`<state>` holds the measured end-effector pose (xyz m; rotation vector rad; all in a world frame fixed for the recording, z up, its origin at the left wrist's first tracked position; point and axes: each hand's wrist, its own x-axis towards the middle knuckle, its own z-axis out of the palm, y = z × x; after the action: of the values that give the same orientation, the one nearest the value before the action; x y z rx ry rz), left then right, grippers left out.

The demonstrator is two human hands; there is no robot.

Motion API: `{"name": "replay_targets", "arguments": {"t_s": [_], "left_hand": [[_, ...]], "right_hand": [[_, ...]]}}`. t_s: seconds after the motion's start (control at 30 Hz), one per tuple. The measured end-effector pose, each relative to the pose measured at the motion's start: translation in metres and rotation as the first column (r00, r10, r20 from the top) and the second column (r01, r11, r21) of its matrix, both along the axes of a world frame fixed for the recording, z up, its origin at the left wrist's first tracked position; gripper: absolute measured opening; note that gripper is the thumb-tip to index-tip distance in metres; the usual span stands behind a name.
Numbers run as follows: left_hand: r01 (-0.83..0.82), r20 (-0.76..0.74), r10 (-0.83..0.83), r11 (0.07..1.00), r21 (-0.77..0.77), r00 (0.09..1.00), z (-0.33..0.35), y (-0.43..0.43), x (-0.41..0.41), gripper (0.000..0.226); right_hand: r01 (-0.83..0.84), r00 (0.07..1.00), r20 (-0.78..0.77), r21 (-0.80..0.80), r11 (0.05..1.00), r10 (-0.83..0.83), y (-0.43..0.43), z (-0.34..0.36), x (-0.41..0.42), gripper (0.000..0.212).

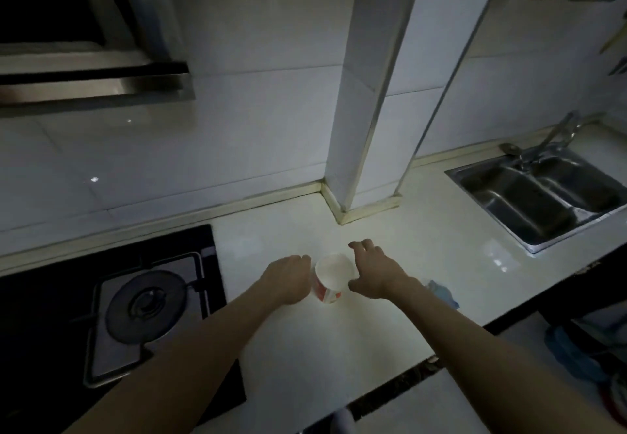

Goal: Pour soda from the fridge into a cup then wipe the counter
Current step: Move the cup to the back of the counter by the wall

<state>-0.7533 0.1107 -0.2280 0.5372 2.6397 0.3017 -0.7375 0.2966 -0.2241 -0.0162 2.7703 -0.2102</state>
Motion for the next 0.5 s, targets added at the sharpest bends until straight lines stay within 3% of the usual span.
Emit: {"name": "replay_targets", "arguments": {"t_s": [0.17,0.3,0.37,0.43,0.5], "left_hand": [[-0.187,0.213,0.171,0.981,0.055,0.962,-0.046,0.016,-0.008,0.048],[-0.411,0.380,0.329,0.898,0.155,0.864,-0.061,0.031,-0.009,0.043],[-0.617,0.510,0.437,0.743,0.260,0.741,-0.061,0.039,-0.013,0.031],[-0.803,0.653,0.494,0.498,0.327,0.573,-0.057,0.047,-0.022,0.023],[-0.874,0.719,0.498,0.314,0.372,0.485,-0.052,0.054,-0.036,0.022]], "right_hand": [[-0.150,0.980,0.126,-0.056,0.987,0.156,-0.006,-0.056,-0.033,0.113],[-0.264,0.964,0.016,-0.102,0.959,0.267,-0.002,-0.083,-0.049,0.099],[-0.315,0.947,0.012,-0.154,0.937,0.321,0.005,-0.082,-0.063,0.094],[-0.346,0.935,0.011,-0.175,0.922,0.353,0.011,-0.077,-0.083,0.096],[-0.363,0.930,-0.015,-0.189,0.912,0.367,0.014,-0.071,-0.108,0.099]]}}
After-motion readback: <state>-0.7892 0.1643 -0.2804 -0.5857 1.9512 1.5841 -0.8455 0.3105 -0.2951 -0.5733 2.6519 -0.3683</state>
